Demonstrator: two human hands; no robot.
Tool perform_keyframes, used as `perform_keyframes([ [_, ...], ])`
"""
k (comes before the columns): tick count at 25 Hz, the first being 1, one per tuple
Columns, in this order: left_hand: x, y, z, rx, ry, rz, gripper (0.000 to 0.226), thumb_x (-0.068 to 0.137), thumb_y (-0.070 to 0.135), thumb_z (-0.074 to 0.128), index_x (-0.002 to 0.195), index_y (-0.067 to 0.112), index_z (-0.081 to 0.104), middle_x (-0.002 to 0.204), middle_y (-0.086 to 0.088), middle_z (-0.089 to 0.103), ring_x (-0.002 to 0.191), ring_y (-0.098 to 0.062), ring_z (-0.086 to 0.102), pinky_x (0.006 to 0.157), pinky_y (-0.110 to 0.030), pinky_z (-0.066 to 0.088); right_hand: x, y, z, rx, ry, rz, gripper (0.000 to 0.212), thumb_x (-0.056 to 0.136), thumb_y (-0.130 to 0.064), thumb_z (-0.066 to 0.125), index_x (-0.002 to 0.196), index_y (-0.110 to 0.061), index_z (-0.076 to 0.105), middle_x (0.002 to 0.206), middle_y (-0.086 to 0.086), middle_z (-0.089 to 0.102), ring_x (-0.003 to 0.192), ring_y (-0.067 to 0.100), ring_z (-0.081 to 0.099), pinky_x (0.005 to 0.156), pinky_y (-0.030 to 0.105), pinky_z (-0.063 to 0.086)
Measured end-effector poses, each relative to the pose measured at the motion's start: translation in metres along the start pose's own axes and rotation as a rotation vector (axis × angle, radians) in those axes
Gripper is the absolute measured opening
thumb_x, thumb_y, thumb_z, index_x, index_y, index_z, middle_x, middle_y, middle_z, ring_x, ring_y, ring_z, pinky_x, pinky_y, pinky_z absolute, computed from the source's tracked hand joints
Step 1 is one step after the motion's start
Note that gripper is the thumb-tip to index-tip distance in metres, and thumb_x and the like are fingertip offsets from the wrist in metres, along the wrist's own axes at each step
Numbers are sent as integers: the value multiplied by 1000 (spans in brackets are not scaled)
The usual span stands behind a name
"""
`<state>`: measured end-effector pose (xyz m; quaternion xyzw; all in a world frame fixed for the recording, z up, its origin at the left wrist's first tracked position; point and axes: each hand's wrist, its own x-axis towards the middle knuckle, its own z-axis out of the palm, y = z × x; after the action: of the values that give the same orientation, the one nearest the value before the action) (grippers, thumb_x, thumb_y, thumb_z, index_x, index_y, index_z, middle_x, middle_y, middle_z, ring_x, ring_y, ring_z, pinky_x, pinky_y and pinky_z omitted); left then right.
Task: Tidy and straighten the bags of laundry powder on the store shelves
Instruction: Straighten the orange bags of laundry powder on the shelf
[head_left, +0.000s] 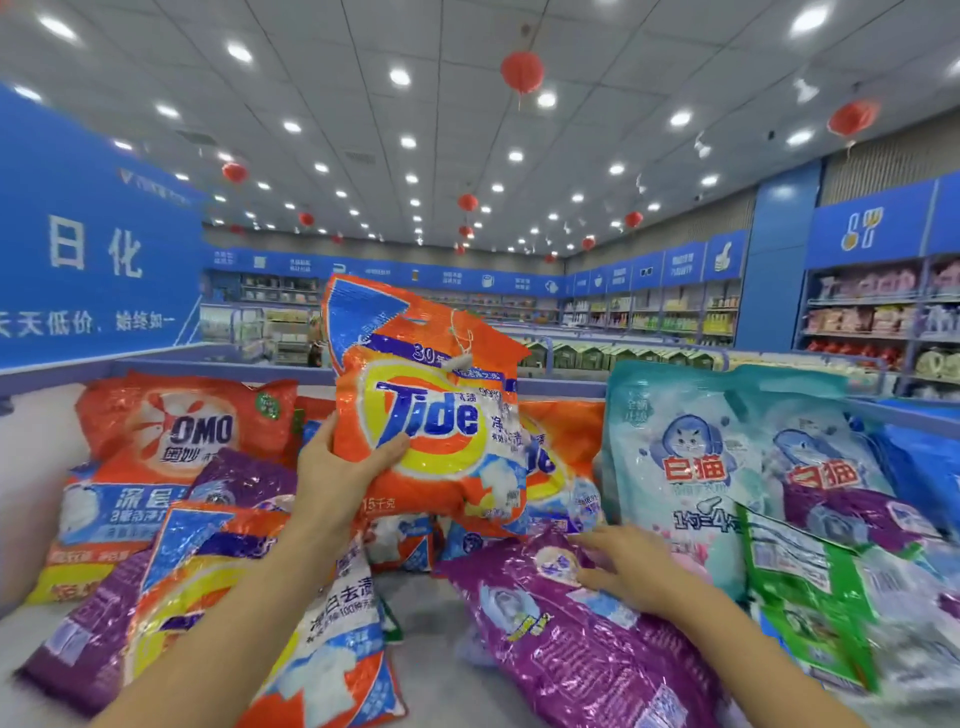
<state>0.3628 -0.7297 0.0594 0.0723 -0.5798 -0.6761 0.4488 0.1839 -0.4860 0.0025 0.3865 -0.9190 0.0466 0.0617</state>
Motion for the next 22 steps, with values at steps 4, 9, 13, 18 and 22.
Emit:
perform_keyframes([
  [4,-7,-11,26,13,-75,48,56,61,11,79,114,12,59,96,-7,70,77,-19,68,64,-30,59,-30,45,-4,54,42,62,39,92,-38,53,130,-32,48,119,-5,58,113,16,50,87,28,41],
  [9,-23,-15,53,96,-209,124,59,49,25,88,102,24,63,92,3,72,83,-17,70,70,-33,59,-48,77,1,290,262,263,41,85,-10,66,124,-7,57,121,9,62,114,25,56,96,38,44],
  [13,-36,-23,50,136,-234,133,69,48,30,91,110,24,61,92,11,72,84,-8,69,69,-26,58,-46,97,-5,334,528,479,21,80,-7,70,101,-2,68,99,14,71,96,30,65,79,37,49],
  [18,-50,-40,36,150,-211,105,49,53,25,84,96,32,60,83,18,72,80,-6,70,60,-18,56,-50,90,-22,-97,360,560,23,84,-31,66,104,-20,64,101,6,67,99,26,58,84,34,44],
  [22,-50,-38,26,125,-213,82,63,54,31,88,109,23,59,90,3,73,82,-15,71,60,-22,57,-33,47,-48,532,540,325,44,86,-11,61,129,-11,51,121,7,59,115,25,53,94,35,42],
])
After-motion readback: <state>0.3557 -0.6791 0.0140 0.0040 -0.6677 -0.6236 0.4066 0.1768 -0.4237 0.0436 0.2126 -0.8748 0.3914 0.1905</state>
